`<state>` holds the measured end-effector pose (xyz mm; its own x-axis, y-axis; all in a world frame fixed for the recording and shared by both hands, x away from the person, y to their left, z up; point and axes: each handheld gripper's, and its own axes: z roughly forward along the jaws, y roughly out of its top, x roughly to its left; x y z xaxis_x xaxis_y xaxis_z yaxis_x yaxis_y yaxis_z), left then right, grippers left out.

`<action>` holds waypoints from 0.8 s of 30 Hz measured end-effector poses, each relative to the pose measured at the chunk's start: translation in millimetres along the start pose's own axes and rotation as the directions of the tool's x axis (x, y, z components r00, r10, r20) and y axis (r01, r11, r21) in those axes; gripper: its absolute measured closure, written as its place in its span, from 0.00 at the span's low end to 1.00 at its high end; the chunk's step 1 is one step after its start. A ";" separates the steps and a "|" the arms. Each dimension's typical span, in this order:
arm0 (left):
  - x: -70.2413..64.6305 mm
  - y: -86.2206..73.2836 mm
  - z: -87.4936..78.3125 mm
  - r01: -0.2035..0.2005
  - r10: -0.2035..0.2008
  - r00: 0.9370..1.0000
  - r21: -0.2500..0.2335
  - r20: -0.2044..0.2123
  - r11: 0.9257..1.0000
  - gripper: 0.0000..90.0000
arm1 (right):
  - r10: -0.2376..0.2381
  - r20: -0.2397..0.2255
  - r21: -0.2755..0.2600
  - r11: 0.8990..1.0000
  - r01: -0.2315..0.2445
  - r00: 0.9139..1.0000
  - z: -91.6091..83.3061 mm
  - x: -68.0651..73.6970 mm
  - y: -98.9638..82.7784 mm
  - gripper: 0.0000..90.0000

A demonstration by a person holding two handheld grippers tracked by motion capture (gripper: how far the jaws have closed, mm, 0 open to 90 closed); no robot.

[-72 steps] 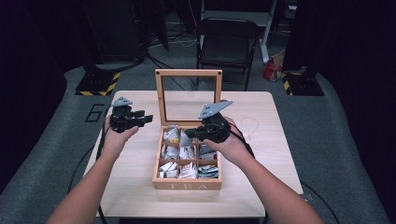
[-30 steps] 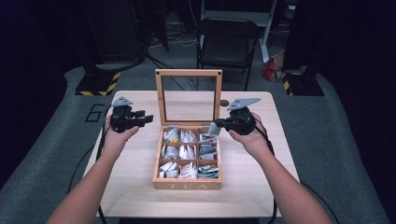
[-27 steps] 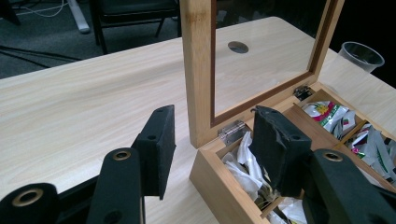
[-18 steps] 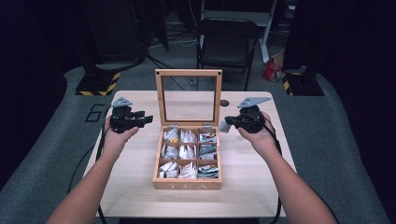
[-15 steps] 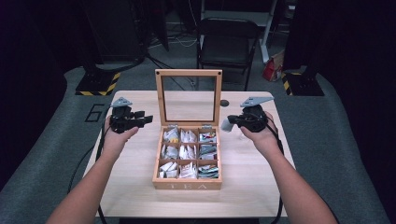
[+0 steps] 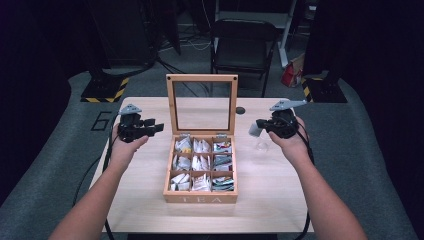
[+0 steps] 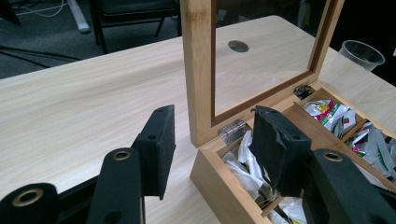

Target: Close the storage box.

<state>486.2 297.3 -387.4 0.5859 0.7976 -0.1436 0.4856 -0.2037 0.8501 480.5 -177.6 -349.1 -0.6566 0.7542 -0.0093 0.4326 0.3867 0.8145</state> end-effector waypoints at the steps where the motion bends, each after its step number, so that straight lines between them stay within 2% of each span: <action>1: -0.1 0.1 -0.1 0.000 0.000 1.000 -0.001 0.000 1.000 0.55 | 0.007 0.008 0.000 1.000 -0.007 1.000 -1.1 -2.5 -0.4 1.00; 8: 0.5 0.2 0.0 0.000 0.000 1.000 0.003 -0.003 1.000 0.55 | 0.046 0.038 -0.004 0.999 -0.046 0.998 -4.8 -16.7 -3.6 1.00; 14: 0.3 -0.4 1.6 -0.004 0.004 1.000 0.003 -0.007 1.000 0.55 | 0.040 0.054 0.001 0.999 -0.040 0.998 -4.7 -21.9 -5.7 1.00; 24: 0.9 -2.6 1.6 0.003 -0.003 1.000 0.005 -0.004 1.000 0.55 | 0.057 0.077 -0.001 0.998 -0.057 0.995 -2.1 -27.5 -9.4 1.00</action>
<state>486.5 297.7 -390.5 0.5816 0.8006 -0.1444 0.4909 -0.2039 0.8471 493.2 -203.1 -355.3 -0.5811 0.8138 -0.0077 0.4688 0.3425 0.8142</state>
